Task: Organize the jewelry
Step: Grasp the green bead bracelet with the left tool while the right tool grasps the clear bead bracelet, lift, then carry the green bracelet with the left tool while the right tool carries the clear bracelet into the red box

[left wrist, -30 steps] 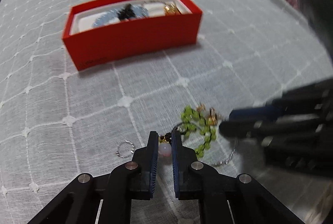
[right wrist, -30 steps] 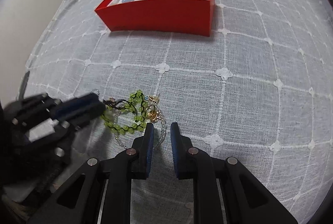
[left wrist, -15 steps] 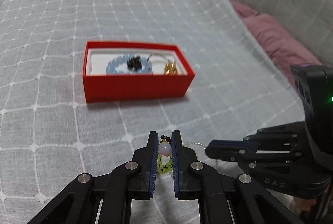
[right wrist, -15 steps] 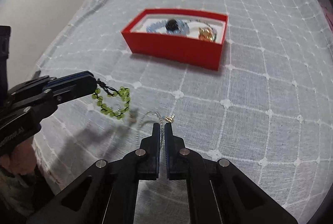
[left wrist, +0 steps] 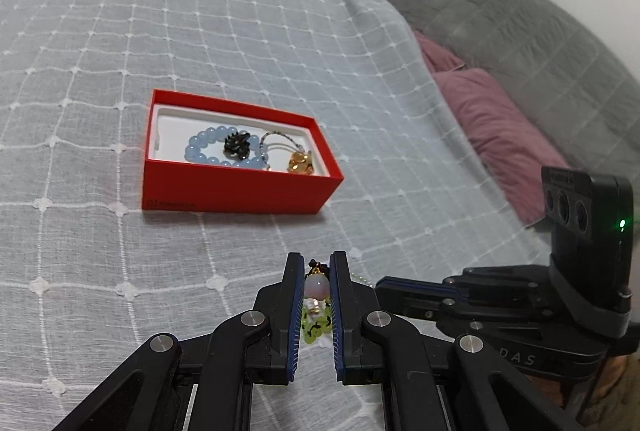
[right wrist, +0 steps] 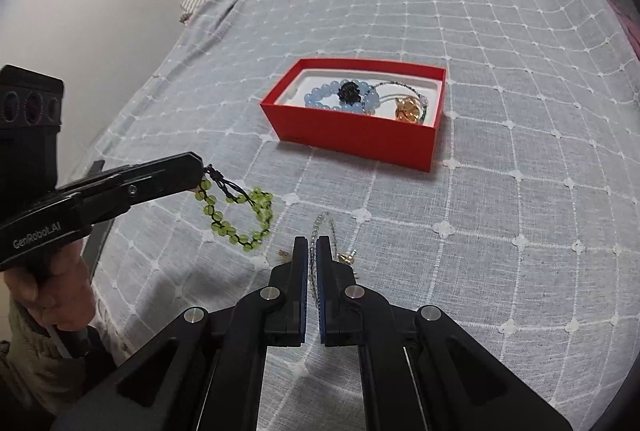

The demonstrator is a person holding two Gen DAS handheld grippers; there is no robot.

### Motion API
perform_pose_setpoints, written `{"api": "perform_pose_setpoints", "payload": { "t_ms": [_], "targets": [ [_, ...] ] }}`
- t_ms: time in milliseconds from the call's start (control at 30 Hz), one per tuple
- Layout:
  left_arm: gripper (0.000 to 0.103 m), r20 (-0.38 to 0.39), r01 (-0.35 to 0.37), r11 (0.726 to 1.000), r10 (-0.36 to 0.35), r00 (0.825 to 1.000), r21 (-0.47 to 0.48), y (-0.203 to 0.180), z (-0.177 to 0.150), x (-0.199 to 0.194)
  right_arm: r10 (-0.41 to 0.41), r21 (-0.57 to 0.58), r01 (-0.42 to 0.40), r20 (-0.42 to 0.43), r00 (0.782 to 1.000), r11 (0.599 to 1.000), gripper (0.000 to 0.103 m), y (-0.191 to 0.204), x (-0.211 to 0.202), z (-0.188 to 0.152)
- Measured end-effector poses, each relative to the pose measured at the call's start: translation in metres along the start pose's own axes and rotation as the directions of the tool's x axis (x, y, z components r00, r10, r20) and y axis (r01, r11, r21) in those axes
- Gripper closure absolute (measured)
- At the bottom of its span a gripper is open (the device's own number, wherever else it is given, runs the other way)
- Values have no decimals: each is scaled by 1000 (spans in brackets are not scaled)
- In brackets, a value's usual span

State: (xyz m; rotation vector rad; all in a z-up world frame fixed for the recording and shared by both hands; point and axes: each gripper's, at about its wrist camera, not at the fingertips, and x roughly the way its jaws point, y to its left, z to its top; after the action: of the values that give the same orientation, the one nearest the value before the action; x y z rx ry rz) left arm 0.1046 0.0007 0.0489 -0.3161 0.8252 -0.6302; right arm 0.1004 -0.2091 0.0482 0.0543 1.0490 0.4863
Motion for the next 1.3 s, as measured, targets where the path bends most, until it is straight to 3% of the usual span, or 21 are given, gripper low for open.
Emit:
{"api": "perform_pose_setpoints", "payload": {
  "t_ms": [267,500,733,867,933,1033,1100,1200,1233,1300],
  "targets": [
    [96,-8,89,978,-92,996,-187,32,6,0,7,14,-7,6,1000,1000,100,0,-3,2],
    [95,-149,-57,989,36,988,-135,33,-5,31,2,20,-2,-5,1000,1000,99,-2,1,1],
    [92,-169,-150,983,130,977,-108,40,-8,31,11,20,-12,9,1000,1000,99,-2,-3,2],
    [86,-211,-205,977,190,959,-54,40,-13,39,6,19,-6,6,1000,1000,100,-2,-1,2],
    [67,-228,-258,966,250,941,-7,39,-16,42,7,19,-7,6,1000,1000,99,-2,-1,2],
    [63,-256,-320,946,321,912,48,38,-22,49,6,18,-6,4,1000,1000,99,-2,-1,2],
    [64,-270,-333,941,337,902,62,39,-26,53,5,17,-5,2,1000,1000,99,-2,0,2],
    [67,-279,-351,933,360,890,84,38,-30,61,3,12,-3,-1,1000,1000,99,0,1,1],
    [84,-278,-353,931,364,889,92,38,-31,65,3,12,-3,-2,1000,1000,99,0,1,1],
    [98,-282,-355,930,367,887,93,40,-31,71,2,11,-2,-1,1000,1000,99,1,2,0]
  ]
}}
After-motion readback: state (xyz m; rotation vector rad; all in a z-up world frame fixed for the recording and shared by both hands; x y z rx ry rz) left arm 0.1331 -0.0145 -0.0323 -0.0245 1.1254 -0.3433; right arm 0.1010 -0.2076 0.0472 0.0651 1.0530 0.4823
